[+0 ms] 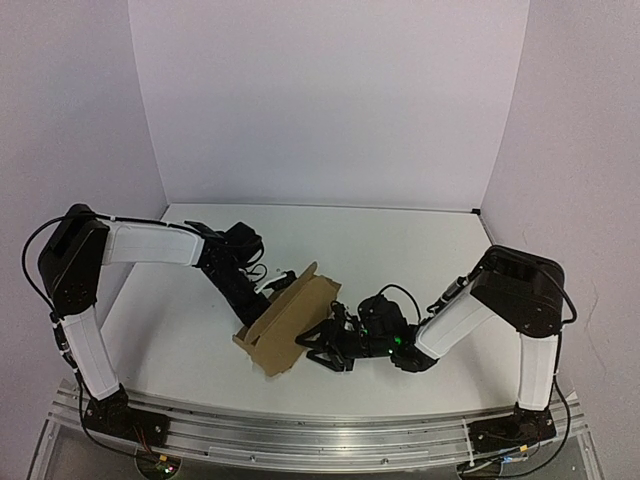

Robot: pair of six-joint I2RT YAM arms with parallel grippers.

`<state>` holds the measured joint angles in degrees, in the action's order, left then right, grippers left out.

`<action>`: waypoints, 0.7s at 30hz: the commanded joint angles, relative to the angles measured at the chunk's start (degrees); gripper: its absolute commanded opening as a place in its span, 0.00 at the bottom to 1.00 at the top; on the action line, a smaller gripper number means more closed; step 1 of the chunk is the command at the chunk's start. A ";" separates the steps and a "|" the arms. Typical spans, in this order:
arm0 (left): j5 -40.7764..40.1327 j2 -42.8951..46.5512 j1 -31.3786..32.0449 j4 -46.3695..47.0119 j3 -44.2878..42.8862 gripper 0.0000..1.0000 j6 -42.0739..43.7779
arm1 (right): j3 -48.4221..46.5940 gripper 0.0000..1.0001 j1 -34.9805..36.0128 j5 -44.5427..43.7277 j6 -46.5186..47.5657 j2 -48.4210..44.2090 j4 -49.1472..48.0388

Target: Fold the paper box

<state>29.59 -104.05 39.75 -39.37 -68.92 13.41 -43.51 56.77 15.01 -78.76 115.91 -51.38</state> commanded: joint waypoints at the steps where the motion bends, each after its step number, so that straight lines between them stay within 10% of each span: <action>1: -3.26 1.10 -0.32 -3.93 -4.41 0.49 0.88 | -0.97 0.56 0.16 -1.81 -1.09 1.69 1.14; 11: -6.71 2.97 -4.13 -5.07 -6.17 0.81 1.23 | -1.37 0.55 0.16 -1.99 -1.27 2.19 1.10; 21: -4.01 1.04 -13.85 -2.20 1.08 0.90 -3.28 | -2.03 0.55 0.12 -1.65 -1.05 2.35 1.19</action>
<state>23.94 -103.37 28.09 -42.16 -71.38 12.04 -44.25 56.77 14.39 -79.55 116.70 -52.12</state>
